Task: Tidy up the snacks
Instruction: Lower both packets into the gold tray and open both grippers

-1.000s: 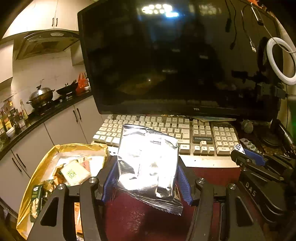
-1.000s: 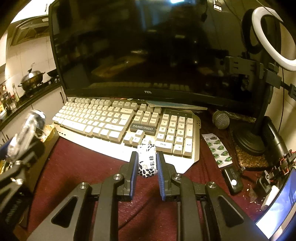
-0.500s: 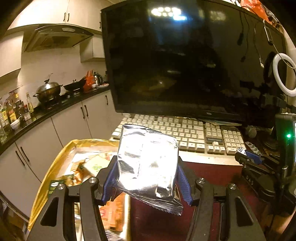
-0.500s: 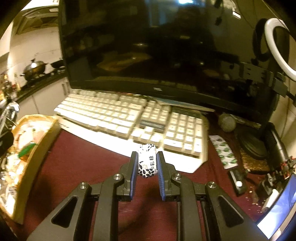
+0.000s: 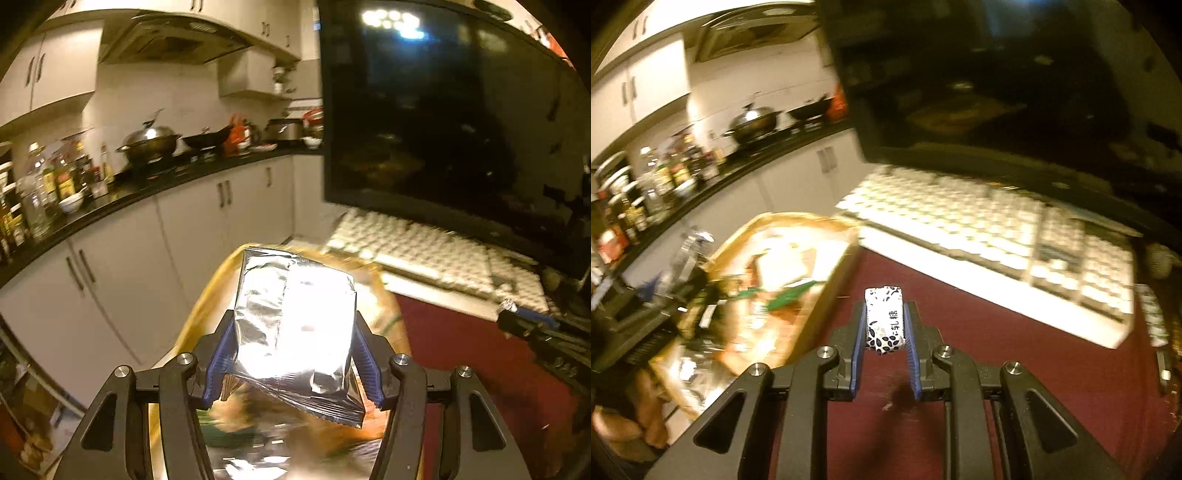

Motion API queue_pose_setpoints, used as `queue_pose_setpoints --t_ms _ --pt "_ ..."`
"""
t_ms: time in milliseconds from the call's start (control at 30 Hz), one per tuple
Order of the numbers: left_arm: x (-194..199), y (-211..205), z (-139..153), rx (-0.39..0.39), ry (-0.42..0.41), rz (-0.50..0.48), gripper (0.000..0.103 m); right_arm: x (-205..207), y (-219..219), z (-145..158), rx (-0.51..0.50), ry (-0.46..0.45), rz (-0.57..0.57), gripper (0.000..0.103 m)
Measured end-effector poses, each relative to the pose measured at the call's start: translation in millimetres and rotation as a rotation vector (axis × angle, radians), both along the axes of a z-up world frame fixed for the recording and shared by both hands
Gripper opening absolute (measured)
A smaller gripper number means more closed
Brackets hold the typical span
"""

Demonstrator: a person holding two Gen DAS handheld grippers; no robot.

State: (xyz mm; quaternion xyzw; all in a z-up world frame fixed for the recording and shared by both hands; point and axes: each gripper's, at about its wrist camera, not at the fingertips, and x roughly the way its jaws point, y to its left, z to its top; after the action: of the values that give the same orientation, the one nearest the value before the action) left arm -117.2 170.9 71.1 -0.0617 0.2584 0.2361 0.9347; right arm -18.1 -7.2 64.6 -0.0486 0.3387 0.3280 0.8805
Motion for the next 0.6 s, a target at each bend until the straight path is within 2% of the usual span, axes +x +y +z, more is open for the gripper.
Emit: queue_pose_setpoints --t_ms 300,500,600 --pt "-6 29 -30 -0.023 0.066 0.050 0.062 -9 69 -13 0.027 0.140 0.182 0.019" --pt "-1 31 -37 -0.003 0.073 0.066 0.062 -9 102 -22 0.030 0.152 0.231 0.019" --pt "0 28 -37 0.041 0.075 0.082 0.062 -5 110 -28 0.040 0.163 0.237 0.019"
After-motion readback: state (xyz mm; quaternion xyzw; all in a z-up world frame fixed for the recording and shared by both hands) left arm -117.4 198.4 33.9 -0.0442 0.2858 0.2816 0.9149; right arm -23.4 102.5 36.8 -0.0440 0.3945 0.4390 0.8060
